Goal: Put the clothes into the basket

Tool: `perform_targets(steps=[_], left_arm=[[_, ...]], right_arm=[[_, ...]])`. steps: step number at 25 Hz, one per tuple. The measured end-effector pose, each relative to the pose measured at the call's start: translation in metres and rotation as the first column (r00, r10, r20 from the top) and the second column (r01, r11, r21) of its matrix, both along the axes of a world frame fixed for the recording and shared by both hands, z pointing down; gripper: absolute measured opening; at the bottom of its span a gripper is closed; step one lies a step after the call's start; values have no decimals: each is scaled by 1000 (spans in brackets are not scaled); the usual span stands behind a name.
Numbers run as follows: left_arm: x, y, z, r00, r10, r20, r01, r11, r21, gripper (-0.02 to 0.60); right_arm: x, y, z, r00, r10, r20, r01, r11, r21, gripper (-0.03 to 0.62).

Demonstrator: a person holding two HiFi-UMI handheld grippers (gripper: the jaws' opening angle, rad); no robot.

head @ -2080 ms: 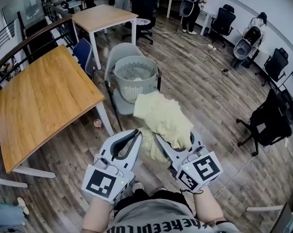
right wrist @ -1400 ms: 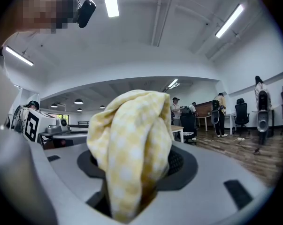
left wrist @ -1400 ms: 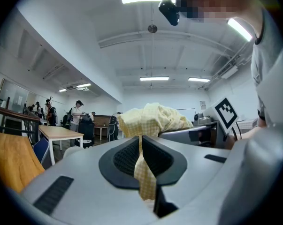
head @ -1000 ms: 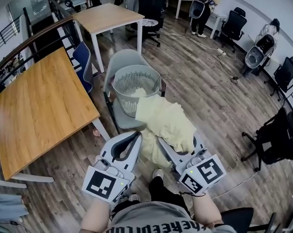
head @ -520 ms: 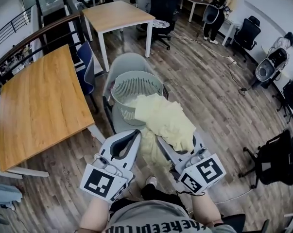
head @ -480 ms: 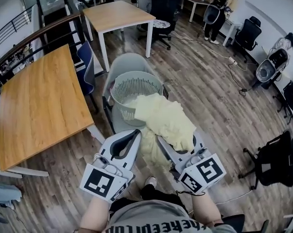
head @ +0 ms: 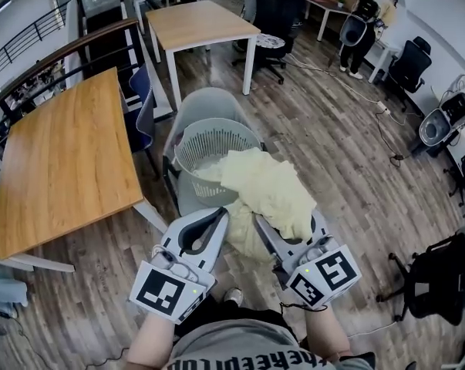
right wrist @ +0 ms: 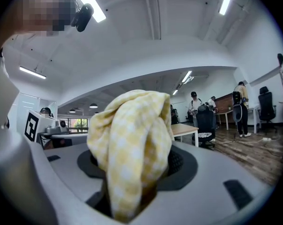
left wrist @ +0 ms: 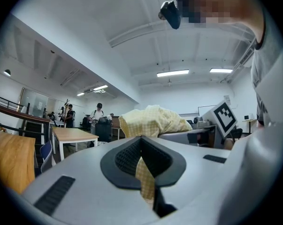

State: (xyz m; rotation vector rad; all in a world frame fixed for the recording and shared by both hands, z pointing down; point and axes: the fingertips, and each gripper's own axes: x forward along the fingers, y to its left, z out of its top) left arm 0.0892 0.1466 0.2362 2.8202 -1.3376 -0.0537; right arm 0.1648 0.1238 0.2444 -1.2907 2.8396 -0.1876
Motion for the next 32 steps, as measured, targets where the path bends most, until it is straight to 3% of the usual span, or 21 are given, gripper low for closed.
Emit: perform_targets(steps=[11, 32], left_arm=[[-15, -35, 3, 1000, -23, 7, 23, 1000, -1, 14], [-82, -119, 2, 986, 162, 24, -162, 987, -8, 14]], right_arm=[[-12, -32, 8, 1000, -10, 7, 11, 1000, -26, 256], [-73, -102, 5, 983, 182, 13, -181, 983, -30, 255]])
